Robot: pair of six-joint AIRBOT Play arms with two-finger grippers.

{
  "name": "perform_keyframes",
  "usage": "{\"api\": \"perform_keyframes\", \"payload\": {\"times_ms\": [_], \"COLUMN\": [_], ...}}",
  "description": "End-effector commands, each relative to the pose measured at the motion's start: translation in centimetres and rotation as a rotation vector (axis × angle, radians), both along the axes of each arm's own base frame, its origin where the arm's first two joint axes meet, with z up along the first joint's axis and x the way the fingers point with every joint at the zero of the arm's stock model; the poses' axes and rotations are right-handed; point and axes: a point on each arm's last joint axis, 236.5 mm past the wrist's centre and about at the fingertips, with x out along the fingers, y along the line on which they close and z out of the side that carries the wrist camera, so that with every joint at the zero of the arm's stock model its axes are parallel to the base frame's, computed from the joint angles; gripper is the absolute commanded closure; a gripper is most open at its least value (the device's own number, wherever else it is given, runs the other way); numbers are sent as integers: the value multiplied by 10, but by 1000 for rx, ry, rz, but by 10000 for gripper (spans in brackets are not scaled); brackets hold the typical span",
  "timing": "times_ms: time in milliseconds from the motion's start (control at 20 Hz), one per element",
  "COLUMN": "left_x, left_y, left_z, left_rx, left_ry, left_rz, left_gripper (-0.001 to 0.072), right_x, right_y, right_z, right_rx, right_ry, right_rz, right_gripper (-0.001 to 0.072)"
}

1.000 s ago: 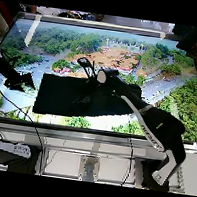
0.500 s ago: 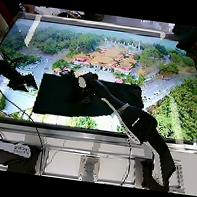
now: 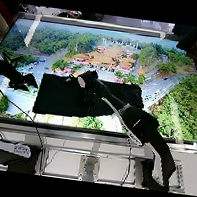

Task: Fold the clothes and pants, and hang the long-sleeved shirts on hangers.

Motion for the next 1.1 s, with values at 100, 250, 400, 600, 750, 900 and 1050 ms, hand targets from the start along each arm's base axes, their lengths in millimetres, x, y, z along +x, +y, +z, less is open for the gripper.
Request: {"api": "perform_keyframes", "payload": {"times_ms": [100,250,400,600,750,900,1050], "left_x": [-1,-3,-1,5,6,6,10], "left_y": [4,16,14,-6,-16,-17,-27], "left_z": [-2,-6,-13,-24,-37,-52,-60], "left_rx": [14,42,-46,-256,-310,-320,-380], "left_ry": [-3,-3,-26,-52,-44,-22,-13], "left_rz": [-19,-39,-35,-20,-50,-45,-17], "left_gripper": [142,143,142,142,140,140,141], "right_x": [-5,7,26,49,62,71,75], "right_y": [-54,-72,-86,-131,-167,-190,-201], "right_z": [-1,14,55,99,123,145,158], "right_rx": [-204,-210,-150,-118,-107,-81,-63], "right_ry": [26,26,-31,-62,-74,-107,-131], "right_rz": [9,-34,-97,-222,-323,-392,-427], "right_gripper": [694,694,693,455,444,445,447]}}
